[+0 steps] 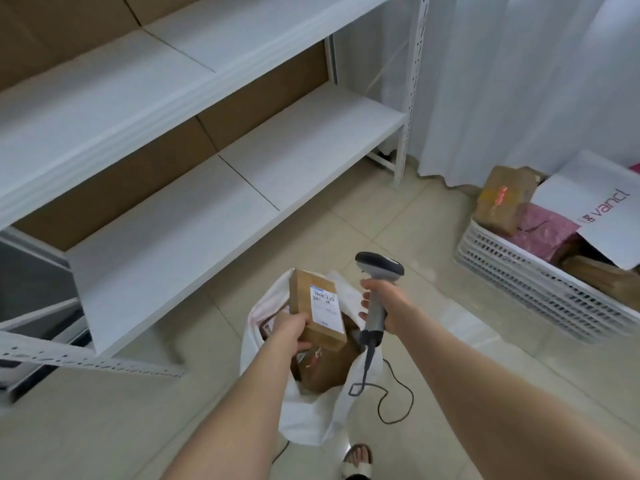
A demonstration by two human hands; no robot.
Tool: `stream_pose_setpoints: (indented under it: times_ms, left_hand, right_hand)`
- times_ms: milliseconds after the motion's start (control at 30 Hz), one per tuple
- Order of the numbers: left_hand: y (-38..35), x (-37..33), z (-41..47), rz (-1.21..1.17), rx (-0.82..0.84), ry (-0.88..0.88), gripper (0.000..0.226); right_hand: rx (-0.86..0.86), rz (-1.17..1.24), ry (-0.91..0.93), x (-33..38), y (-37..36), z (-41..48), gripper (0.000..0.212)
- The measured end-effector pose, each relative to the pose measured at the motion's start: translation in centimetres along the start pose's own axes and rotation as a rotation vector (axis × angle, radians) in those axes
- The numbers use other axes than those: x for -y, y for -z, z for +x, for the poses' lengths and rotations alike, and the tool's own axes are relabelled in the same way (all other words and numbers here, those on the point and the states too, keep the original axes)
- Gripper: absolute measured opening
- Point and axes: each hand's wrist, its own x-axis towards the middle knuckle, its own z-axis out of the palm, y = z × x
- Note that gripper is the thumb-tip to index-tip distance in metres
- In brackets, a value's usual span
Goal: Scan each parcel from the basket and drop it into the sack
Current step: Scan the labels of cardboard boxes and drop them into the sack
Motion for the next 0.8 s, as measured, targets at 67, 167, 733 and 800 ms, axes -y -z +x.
stream_pose_setpoints:
  times_ms: [67, 167, 733, 800]
  left_hand:
    - [0.4, 1.5, 3.9, 0.033, -0.042, 0.028, 0.023]
    - [-0.5, 3.9, 9.8, 0.049, -0.076, 0.073, 0.023]
    - [-15.1, 9.8, 33.3, 0.105, 0.073, 0.029, 0.059]
    - [-15.4, 9.7, 33.6, 0.213, 0.116, 0.087, 0.054]
  right_hand:
    - [-0.014, -0.001, -0.022, -1.5, -0.9, 3.1, 0.041]
    - [-0.046, 0.004, -0.056, -3.4, -1.3, 7.9, 0.039]
    - [-0.063, 0.017, -0.068, -8.4, 1.6, 29.5, 0.037]
    - [-0.069, 0.025, -0.066, -8.6, 2.2, 29.9, 0.034]
